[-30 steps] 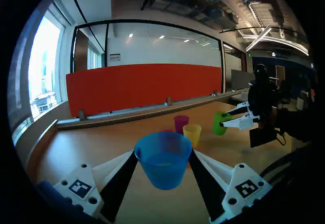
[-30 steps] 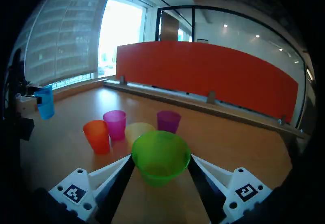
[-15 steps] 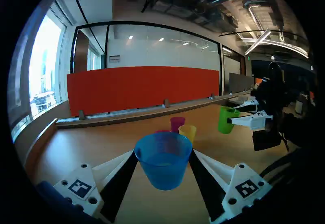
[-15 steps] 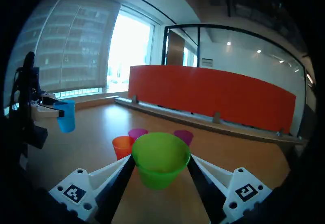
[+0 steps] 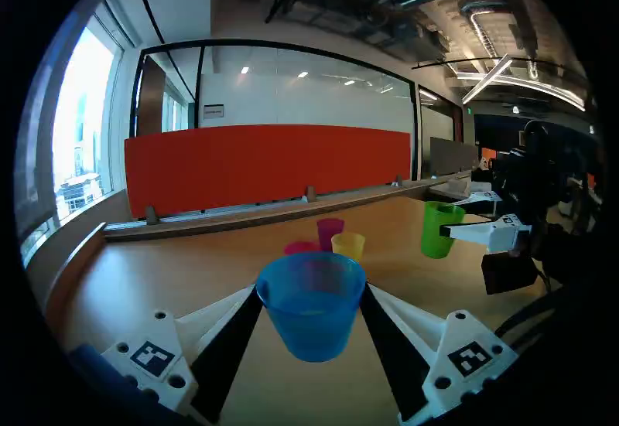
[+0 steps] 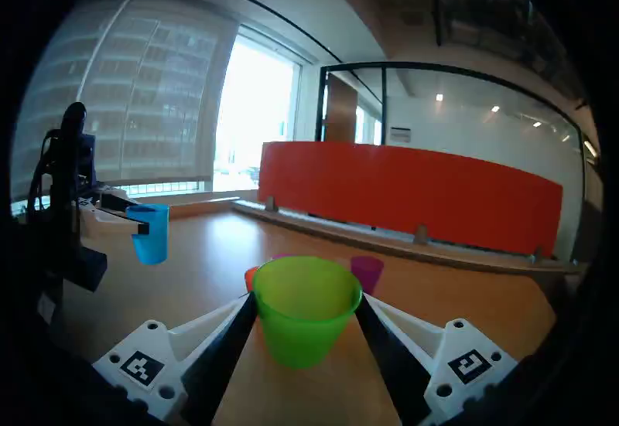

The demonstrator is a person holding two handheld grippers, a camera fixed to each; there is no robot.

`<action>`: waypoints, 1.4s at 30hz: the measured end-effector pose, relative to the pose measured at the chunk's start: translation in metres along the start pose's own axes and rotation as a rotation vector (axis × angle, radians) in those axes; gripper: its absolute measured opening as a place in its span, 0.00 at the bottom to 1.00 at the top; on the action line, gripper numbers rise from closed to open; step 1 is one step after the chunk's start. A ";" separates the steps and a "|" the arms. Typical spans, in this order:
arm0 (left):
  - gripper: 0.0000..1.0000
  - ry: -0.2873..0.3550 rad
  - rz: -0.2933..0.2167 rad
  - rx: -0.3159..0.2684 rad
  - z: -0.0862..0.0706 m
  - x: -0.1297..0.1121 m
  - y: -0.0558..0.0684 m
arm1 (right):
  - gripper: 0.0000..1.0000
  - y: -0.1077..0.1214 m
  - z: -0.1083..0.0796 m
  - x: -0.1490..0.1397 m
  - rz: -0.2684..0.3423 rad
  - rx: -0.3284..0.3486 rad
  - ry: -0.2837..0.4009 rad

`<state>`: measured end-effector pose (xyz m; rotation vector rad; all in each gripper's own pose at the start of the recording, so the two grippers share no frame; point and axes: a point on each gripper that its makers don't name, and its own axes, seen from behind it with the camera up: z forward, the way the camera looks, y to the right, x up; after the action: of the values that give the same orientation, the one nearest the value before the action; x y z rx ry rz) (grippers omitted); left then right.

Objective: Pour water

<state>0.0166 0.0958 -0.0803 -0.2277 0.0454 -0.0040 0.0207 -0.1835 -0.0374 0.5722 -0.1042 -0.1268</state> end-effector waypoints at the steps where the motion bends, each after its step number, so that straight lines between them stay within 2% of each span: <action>1: 0.87 -0.002 -0.002 -0.004 0.000 -0.002 0.001 | 0.92 -0.003 -0.002 0.001 -0.003 0.004 0.006; 14: 0.87 -0.009 -0.016 -0.030 -0.002 -0.014 0.015 | 0.93 -0.032 -0.010 0.006 -0.024 0.039 0.044; 27: 0.87 -0.026 -0.015 -0.048 -0.007 -0.022 0.021 | 0.93 -0.053 -0.013 0.006 -0.013 0.079 0.049; 35: 0.87 -0.022 0.017 -0.064 -0.008 -0.018 0.024 | 0.93 -0.068 -0.007 -0.008 0.004 0.121 0.005; 42: 0.87 -0.015 0.080 -0.067 -0.010 -0.012 0.024 | 0.93 -0.083 -0.003 -0.007 -0.006 0.174 -0.009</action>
<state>0.0039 0.1174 -0.0946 -0.2931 0.0398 0.0787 0.0066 -0.2500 -0.0861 0.7455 -0.1232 -0.1270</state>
